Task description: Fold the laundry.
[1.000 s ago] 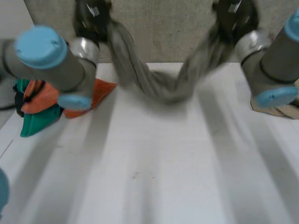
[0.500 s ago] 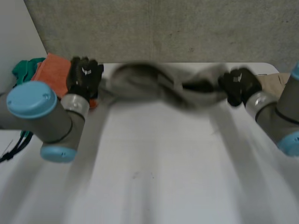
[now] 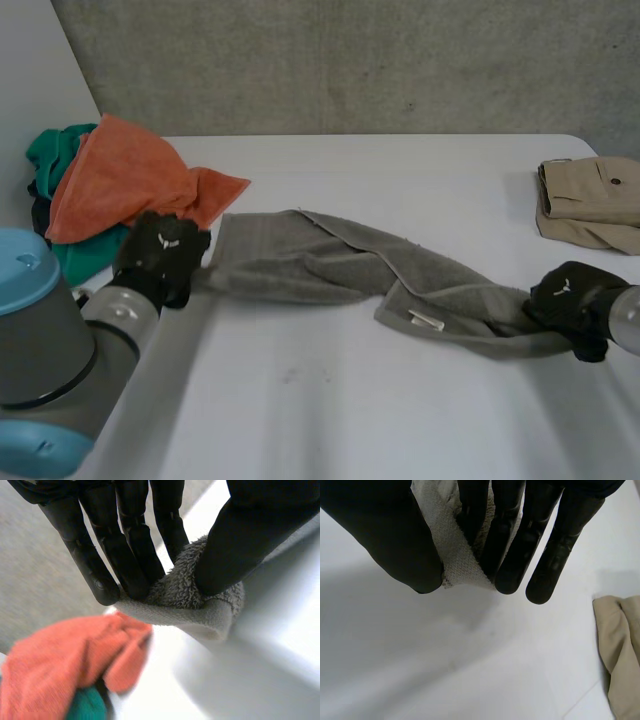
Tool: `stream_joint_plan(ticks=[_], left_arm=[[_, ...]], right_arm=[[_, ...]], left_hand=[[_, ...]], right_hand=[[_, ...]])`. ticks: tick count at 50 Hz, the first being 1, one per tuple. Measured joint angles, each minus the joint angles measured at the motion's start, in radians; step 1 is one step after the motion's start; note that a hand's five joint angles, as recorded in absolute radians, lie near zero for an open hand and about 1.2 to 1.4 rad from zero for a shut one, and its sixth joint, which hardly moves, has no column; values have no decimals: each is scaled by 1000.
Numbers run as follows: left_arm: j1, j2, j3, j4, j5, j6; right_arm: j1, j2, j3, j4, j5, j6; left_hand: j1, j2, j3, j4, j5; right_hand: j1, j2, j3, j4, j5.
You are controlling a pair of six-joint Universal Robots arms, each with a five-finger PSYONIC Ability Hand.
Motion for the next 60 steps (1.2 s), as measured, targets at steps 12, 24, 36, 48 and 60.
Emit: stream_joint_plan(ticks=[12,24,36,48,60], left_arm=[[-3,29,-34,-211,1,19],[-14,33,-23,-211,0,19],[-31,101,-1,-250,-1,20],[36,110,106,-234,5,8],[73,-142,370,-17,103,-62]], right_arm=[[-28,-112,-62,-23,-56,146],[14,37,-144,-132,-141,512],[129,282,-227,-220,-35,543],[154,218,-226,-344,-21,562],[252,-153,-200,-346,-123,576]], left_hand=[[0,0,0,0,0],[-29,-88,-83,-95,-27],[-699,-753,-737,-765,-693],[-876,-946,-931,-953,-892],[-904,-974,-958,-979,-905]], right_hand=[[-735,-831,-832,-835,-787],[-800,-898,-916,-902,-864],[-465,-553,-556,-562,-540],[-41,-4,0,0,-5],[-41,-4,0,0,-5]])
